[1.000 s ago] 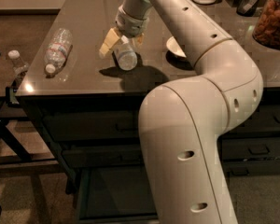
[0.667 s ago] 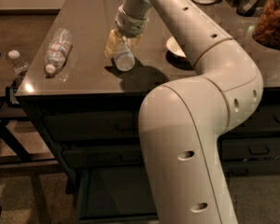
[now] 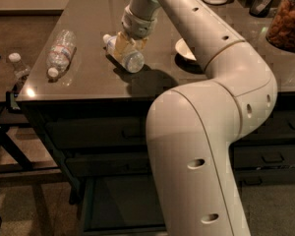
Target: Place blue plastic bottle into bottom drawer
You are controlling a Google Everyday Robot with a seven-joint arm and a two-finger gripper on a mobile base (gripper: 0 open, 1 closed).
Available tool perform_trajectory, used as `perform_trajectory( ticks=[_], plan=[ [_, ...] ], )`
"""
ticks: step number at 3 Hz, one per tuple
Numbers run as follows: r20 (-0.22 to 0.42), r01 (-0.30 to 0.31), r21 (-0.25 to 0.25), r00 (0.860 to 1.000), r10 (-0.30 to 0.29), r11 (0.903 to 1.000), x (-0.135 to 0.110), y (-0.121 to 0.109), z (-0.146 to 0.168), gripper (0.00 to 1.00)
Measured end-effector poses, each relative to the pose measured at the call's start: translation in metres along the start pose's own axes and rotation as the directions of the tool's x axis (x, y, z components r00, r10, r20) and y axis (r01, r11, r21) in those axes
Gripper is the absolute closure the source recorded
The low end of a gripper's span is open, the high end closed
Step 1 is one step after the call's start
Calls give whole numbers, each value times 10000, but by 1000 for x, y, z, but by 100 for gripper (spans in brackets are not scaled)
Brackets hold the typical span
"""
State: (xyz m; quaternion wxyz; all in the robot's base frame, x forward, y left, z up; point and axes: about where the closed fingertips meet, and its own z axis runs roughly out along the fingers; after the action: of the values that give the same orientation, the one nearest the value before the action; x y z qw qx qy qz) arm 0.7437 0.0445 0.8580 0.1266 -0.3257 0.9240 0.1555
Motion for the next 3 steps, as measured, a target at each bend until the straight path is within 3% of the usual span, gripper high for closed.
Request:
perform_trajectory(
  ticks=[1, 3],
  plan=[
    [1, 0, -1, 10000, 0, 10000, 0, 0, 0, 100],
    [417, 123, -186, 9991, -116, 9998, 1, 3, -7, 100]
  ],
)
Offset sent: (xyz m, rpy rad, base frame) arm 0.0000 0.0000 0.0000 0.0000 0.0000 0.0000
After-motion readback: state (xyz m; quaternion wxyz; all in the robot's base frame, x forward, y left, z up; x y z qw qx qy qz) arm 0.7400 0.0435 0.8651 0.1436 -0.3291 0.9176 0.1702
